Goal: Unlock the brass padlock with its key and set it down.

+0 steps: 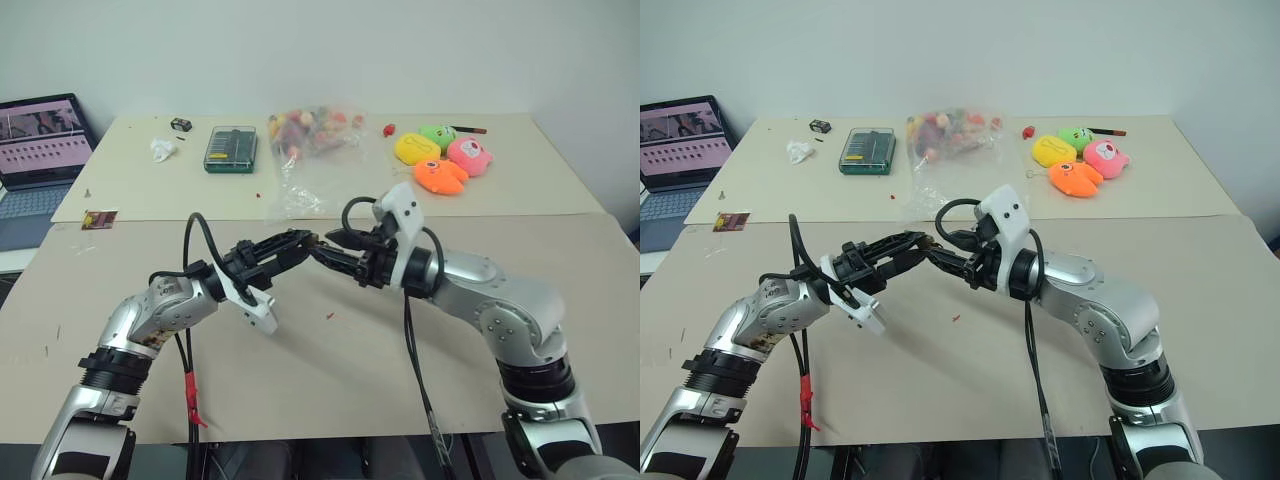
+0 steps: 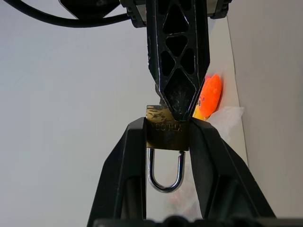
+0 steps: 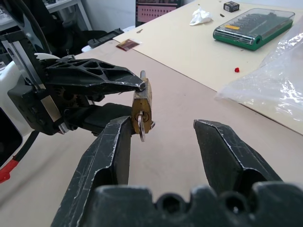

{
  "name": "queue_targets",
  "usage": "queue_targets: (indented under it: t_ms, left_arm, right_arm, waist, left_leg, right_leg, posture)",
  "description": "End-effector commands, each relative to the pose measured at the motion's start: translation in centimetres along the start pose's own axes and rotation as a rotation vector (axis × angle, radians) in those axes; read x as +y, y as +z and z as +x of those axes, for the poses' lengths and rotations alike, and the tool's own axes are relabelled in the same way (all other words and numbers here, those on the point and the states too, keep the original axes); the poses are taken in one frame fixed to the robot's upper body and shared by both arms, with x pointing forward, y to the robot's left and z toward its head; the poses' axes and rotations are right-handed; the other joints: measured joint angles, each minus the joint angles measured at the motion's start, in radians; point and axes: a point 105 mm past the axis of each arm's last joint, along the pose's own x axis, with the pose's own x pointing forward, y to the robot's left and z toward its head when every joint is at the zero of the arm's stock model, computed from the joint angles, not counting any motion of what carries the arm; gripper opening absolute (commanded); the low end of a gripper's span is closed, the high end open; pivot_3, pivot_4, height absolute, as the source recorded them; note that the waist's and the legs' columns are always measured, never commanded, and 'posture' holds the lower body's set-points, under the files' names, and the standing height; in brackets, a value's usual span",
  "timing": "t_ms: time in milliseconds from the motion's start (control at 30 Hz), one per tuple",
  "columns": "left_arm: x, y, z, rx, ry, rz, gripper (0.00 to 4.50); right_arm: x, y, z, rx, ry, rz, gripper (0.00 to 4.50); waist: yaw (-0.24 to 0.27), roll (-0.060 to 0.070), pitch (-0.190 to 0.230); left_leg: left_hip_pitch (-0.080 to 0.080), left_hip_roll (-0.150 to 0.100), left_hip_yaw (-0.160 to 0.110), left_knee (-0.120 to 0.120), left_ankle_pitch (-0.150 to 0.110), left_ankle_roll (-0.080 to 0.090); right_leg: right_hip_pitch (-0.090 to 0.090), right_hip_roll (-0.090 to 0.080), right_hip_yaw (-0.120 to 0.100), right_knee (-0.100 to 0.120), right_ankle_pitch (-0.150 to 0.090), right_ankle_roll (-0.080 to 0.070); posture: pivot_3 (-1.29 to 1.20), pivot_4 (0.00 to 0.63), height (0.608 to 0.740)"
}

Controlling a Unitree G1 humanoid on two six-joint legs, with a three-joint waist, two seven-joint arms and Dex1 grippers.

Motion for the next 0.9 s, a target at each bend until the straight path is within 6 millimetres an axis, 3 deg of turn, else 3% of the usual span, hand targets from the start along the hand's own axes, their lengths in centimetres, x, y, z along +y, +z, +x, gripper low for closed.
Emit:
queue_targets:
  t_ms: [33,333,467,600,900]
  left_arm:
    - [0.6,0.55,0.11,-0.037,0.03,0.009,0.8]
    - [0.47,0.59,0.2,-0.04,0.032,0.007,0.8]
    - [0.29,0.52,0.04,-0.036,0.033,0.005,0.8]
    - [0.22,0.48,-0.07,-0.033,0.036,0.005,0.8]
    - [-0.03,0.44,-0.37,-0.034,0.042,-0.026,0.8]
  right_arm:
    - [0.56,1.21,0.24,-0.048,0.02,-0.038,2.57]
    - [0.72,1.41,0.5,-0.055,0.026,-0.031,2.57]
    - [0.85,1.26,0.49,-0.048,0.036,-0.024,1.59]
    - [1.03,1.17,0.45,-0.043,0.048,-0.022,0.24]
    - [0.81,1.28,0.51,-0.044,0.033,-0.029,0.14]
  waist:
    - [0.0,0.0,0.0]
    - [0.0,0.0,0.0]
    - [0.0,0.0,0.0]
    - [0.0,0.0,0.0]
    - [0.0,0.0,0.0]
  left_leg:
    - [0.0,0.0,0.0,0.0,0.0,0.0]
    - [0.0,0.0,0.0,0.0,0.0,0.0]
    - [0.0,0.0,0.0,0.0,0.0,0.0]
    - [0.0,0.0,0.0,0.0,0.0,0.0]
    - [0.0,0.0,0.0,0.0,0.0,0.0]
  right_leg:
    - [0.0,0.0,0.0,0.0,0.0,0.0]
    - [0.0,0.0,0.0,0.0,0.0,0.0]
    - [0.0,0.0,0.0,0.0,0.0,0.0]
    - [0.0,0.0,0.0,0.0,0.0,0.0]
    - [0.0,0.0,0.0,0.0,0.0,0.0]
  posture:
    - [0.0,0.15,0.74]
    - [0.0,0.15,0.74]
    - [0.0,0.15,0.74]
    - [0.0,0.15,0.74]
    - [0.0,0.15,0.74]
